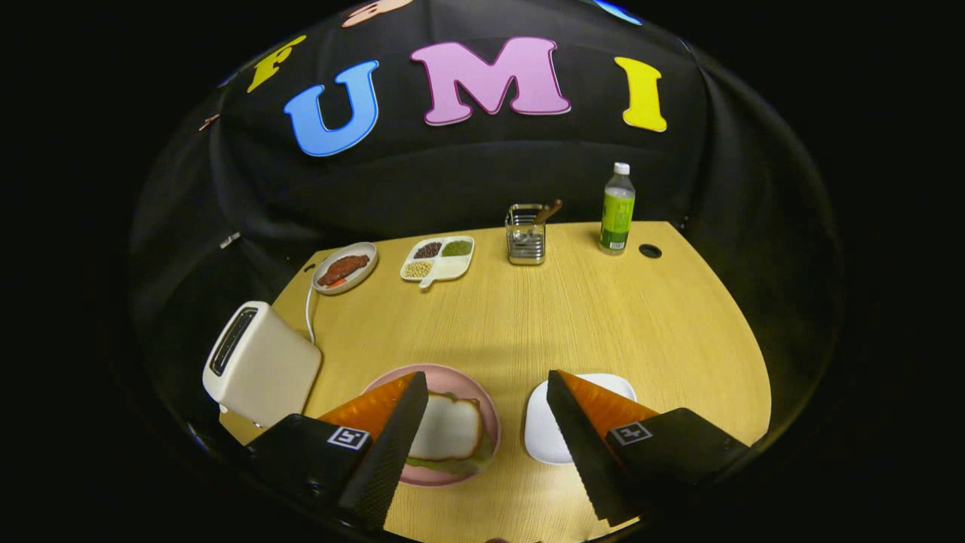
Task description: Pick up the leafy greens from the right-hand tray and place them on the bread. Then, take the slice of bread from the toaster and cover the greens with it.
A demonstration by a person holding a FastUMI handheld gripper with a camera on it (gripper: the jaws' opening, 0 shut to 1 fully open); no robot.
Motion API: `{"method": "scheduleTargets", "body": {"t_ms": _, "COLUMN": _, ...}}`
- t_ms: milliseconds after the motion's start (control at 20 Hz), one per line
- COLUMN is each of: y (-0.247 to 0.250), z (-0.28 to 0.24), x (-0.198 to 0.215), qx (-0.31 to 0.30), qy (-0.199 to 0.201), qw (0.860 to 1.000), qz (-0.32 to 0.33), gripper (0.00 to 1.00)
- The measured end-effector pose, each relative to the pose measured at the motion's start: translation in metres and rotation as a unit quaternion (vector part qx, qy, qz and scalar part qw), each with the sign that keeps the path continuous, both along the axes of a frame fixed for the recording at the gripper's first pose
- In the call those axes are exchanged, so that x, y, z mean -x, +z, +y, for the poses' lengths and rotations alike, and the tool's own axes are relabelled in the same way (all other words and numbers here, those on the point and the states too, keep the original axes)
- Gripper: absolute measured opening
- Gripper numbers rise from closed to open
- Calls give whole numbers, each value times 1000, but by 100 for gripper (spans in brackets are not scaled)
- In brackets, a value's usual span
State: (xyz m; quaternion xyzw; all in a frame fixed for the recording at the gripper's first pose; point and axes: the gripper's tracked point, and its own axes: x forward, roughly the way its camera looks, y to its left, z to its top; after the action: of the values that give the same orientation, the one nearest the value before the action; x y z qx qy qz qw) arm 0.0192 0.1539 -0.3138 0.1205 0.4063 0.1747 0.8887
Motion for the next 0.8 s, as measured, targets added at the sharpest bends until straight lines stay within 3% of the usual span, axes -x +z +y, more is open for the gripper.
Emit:
{"method": "scheduleTargets", "body": {"t_ms": 400, "y": 99, "z": 2, "x": -22, "qx": -59, "qy": -16, "qw": 992, "qz": -110, "gripper": 99}}
{"method": "scheduleTargets", "body": {"t_ms": 800, "y": 144, "z": 14, "x": -7, "qx": -22, "qy": 5, "qw": 979, "qz": -202, "gripper": 99}}
